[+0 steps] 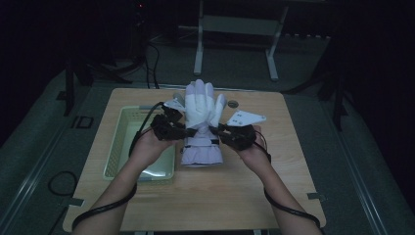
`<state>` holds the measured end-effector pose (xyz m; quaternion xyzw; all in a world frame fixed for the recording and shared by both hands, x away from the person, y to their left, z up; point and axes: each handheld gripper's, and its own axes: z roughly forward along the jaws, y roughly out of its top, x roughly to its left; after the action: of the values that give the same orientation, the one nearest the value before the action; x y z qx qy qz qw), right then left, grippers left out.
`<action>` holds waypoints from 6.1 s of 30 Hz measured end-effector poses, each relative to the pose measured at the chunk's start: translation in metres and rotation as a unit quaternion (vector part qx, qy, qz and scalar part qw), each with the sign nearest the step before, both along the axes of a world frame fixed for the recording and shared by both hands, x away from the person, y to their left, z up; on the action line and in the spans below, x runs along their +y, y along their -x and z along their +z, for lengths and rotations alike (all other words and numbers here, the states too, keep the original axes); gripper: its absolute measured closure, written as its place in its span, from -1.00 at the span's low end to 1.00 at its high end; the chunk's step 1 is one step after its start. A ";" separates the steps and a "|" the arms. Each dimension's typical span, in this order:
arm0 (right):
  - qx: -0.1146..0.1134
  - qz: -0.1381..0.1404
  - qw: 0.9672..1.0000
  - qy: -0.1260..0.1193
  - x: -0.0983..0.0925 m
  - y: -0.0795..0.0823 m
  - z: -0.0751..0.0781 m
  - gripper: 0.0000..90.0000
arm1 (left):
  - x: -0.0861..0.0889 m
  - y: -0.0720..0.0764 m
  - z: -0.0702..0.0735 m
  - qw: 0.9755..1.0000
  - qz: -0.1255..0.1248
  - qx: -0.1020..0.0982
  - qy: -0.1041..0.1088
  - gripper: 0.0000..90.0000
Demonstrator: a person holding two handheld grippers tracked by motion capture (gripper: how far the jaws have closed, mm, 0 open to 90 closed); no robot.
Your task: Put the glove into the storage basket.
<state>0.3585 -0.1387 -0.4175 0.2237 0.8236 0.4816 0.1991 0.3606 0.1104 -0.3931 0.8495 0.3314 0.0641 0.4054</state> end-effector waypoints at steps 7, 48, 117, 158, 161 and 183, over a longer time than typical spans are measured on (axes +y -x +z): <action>-0.006 0.020 1.000 -0.007 0.038 -0.004 0.011 0.78 | 0.037 0.005 0.014 1.000 0.013 -0.008 -0.010 0.75; 0.104 0.015 0.993 0.045 0.190 -0.017 -0.093 0.77 | 0.158 -0.003 -0.094 0.989 0.082 0.111 -0.050 0.74; 0.105 0.022 0.991 0.079 0.119 -0.035 -0.038 -0.69 | 0.090 0.036 -0.072 0.989 0.133 -0.059 0.031 -0.76; 0.130 -0.029 0.989 0.063 -0.032 -0.007 -0.086 -0.69 | -0.070 0.086 -0.097 0.994 -0.055 -0.046 0.083 -0.76; 0.130 -0.030 0.989 0.059 -0.040 -0.004 -0.092 -0.69 | -0.077 0.088 -0.104 0.993 -0.069 -0.038 0.083 -0.76; 0.128 -0.047 0.989 0.051 -0.089 0.018 -0.129 -0.70 | -0.106 0.098 -0.155 0.991 -0.112 -0.028 0.075 -0.76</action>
<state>0.3404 -0.2280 -0.5460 0.3118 0.8544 0.3963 0.1257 0.2626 0.0047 -0.5486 0.8465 0.2268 0.0172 0.4814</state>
